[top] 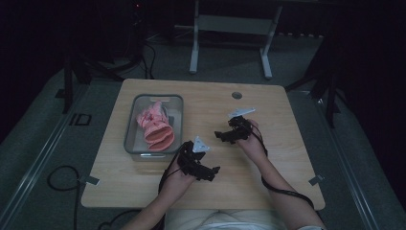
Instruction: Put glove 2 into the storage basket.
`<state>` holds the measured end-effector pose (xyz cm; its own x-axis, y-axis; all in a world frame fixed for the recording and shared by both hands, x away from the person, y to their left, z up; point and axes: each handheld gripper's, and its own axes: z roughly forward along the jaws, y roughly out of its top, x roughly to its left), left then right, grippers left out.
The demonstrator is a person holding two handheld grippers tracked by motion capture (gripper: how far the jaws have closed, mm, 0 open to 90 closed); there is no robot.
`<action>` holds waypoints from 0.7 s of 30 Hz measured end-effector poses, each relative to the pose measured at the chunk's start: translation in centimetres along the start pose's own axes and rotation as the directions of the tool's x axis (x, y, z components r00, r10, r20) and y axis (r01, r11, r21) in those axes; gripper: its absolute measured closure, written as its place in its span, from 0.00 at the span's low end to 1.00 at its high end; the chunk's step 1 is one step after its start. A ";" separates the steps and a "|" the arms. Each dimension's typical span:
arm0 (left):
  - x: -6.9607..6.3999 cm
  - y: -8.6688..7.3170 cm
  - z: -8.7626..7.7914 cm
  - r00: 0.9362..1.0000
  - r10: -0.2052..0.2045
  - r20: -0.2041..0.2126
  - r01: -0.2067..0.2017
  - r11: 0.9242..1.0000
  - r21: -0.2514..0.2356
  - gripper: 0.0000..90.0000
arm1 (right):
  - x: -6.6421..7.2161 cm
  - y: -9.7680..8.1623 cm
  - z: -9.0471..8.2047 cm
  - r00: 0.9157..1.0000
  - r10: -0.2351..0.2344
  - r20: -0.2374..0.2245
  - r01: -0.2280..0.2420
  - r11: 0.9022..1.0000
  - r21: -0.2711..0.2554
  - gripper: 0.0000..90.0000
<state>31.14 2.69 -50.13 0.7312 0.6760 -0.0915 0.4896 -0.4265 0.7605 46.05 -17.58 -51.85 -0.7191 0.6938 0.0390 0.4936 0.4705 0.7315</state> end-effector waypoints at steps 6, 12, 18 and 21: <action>0.2 -1.6 0.9 1.000 -0.003 -0.025 0.003 1.000 -0.003 0.02 | -0.7 -1.3 0.1 0.998 -0.003 0.064 0.003 1.000 -0.010 0.16; 0.1 -2.8 1.8 0.999 0.007 -0.049 -0.006 1.000 0.022 0.02 | -1.0 -2.5 0.4 0.997 0.001 0.078 -0.001 1.000 0.000 0.15; -0.2 -3.5 2.1 0.997 0.037 -0.063 -0.037 0.999 0.004 0.02 | -1.4 -3.6 0.1 0.994 0.009 0.105 -0.006 1.000 -0.025 0.15; -0.1 -3.7 2.2 0.998 0.030 -0.055 -0.031 0.999 -0.009 0.02 | -1.5 -4.0 -0.1 0.993 0.000 0.118 0.004 0.999 -0.034 0.15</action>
<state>30.30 2.91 -54.31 0.7183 0.6949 -0.0332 0.4624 -0.4413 0.7690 45.10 -20.60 -54.76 -0.6564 0.7533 -0.0410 0.4739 0.4540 0.7545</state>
